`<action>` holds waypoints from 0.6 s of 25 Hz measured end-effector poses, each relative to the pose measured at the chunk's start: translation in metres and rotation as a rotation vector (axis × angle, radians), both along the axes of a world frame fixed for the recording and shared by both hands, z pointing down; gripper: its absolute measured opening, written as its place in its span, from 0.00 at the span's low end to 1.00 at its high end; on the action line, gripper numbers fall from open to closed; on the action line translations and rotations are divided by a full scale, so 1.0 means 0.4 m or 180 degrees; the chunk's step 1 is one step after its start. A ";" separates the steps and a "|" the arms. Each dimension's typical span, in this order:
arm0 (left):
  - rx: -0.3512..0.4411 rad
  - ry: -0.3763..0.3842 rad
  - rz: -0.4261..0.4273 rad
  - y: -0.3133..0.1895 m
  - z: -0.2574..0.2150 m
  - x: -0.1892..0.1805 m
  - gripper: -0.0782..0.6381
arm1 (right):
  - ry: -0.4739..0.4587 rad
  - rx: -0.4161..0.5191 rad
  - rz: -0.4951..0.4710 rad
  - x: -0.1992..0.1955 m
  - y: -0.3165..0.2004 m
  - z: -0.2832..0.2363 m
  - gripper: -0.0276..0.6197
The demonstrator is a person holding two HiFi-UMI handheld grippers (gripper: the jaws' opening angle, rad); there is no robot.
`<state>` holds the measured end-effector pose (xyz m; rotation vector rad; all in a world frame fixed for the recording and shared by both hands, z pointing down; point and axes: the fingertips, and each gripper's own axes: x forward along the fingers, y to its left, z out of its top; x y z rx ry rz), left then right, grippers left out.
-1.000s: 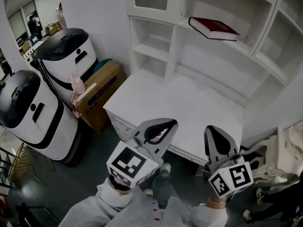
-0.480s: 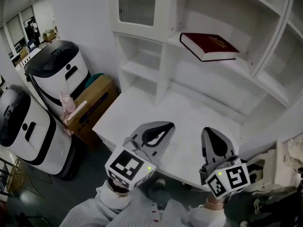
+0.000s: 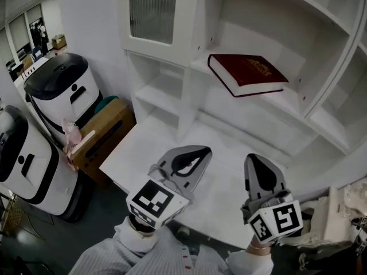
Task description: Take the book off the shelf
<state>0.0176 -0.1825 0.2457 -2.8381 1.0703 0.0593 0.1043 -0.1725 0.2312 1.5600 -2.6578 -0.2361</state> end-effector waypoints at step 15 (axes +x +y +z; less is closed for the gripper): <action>0.0173 -0.0122 -0.0151 -0.131 -0.048 0.026 0.13 | 0.0156 0.0122 -0.0093 0.013 -0.124 -0.041 0.07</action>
